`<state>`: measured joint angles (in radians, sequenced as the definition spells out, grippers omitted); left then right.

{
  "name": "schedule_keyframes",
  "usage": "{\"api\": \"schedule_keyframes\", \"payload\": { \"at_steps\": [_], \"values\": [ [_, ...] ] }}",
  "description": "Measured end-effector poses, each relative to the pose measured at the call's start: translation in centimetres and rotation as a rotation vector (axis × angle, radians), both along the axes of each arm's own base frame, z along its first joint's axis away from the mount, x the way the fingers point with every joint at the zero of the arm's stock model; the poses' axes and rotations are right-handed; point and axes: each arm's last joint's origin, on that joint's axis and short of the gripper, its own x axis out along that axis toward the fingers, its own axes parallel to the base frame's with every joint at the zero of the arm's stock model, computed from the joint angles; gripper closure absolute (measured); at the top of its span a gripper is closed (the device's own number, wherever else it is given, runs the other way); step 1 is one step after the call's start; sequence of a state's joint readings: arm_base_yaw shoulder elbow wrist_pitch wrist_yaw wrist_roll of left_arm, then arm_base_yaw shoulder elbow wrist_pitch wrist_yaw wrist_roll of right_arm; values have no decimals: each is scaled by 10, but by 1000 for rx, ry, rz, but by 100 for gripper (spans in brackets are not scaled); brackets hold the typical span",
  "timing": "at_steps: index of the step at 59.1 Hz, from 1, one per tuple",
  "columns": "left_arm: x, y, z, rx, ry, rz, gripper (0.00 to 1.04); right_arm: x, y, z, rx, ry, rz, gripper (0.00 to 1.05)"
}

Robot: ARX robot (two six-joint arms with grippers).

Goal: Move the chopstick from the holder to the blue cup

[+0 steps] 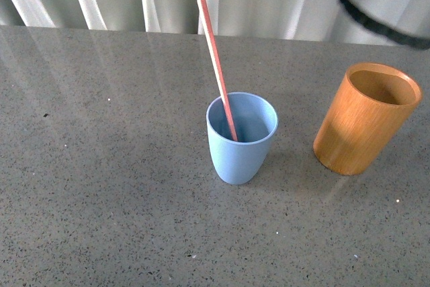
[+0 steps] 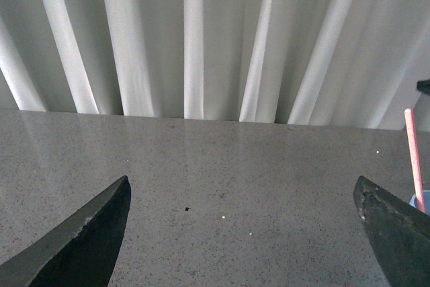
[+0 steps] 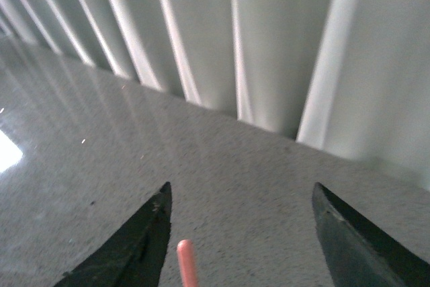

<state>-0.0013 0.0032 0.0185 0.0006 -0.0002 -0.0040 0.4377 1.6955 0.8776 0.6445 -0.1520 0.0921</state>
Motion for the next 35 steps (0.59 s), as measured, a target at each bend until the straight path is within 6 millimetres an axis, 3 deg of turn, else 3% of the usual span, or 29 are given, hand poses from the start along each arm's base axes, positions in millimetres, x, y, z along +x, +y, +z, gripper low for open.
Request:
{"api": "schedule_keyframes", "payload": {
  "at_steps": [6, 11, 15, 21, 24, 30, 35],
  "values": [
    [0, 0, 0, 0, 0, 0, 7, -15, -38, 34, 16, -47, -168, 22],
    [0, 0, 0, 0, 0, 0, 7, -35, -72, 48, 3, -47, -331, 8],
    [0, 0, 0, 0, 0, 0, 7, -59, -103, 46, -39, -6, -500, 10],
    [0, 0, 0, 0, 0, 0, 7, -97, -143, 22, -115, 51, -746, 10],
    [0, 0, 0, 0, 0, 1, 7, -108, -153, 11, -136, 71, -807, 10],
    [0, 0, 0, 0, 0, -2, 7, -111, -155, 7, -142, 79, -812, 10],
    [0, 0, 0, 0, 0, 0, 7, -113, -155, 2, -91, -34, -669, 20]
  ]
}}
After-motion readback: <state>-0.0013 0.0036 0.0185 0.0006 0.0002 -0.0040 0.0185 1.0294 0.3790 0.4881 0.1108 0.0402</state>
